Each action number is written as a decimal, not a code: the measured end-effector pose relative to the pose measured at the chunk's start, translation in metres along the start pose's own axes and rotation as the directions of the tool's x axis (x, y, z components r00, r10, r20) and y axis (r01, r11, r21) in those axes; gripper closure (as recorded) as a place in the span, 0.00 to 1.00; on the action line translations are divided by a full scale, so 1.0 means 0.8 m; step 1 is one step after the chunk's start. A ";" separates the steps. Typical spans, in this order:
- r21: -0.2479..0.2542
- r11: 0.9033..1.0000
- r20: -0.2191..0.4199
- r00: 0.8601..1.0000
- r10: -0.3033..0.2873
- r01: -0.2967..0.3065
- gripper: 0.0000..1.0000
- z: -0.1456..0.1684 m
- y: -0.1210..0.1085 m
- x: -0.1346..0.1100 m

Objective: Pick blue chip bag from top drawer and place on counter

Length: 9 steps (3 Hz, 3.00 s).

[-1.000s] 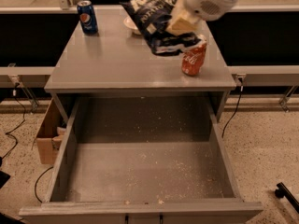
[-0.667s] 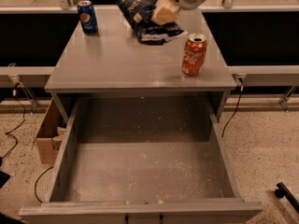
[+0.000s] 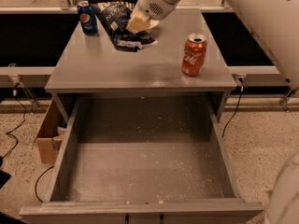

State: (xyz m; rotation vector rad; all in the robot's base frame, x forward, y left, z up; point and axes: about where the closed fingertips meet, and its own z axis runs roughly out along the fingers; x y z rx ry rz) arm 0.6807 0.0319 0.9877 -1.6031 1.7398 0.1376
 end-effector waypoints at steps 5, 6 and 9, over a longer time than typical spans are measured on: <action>-0.028 1.000 0.003 1.000 -0.001 0.001 0.00 0.021 0.007 -0.003; -0.028 1.000 0.003 1.000 -0.001 0.001 0.00 0.021 0.007 -0.003; 0.303 0.879 0.028 0.925 0.380 -0.370 0.00 -0.165 -0.022 0.130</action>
Offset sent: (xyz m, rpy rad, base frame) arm 0.0025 0.0054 -0.0065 0.0038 0.0119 0.0067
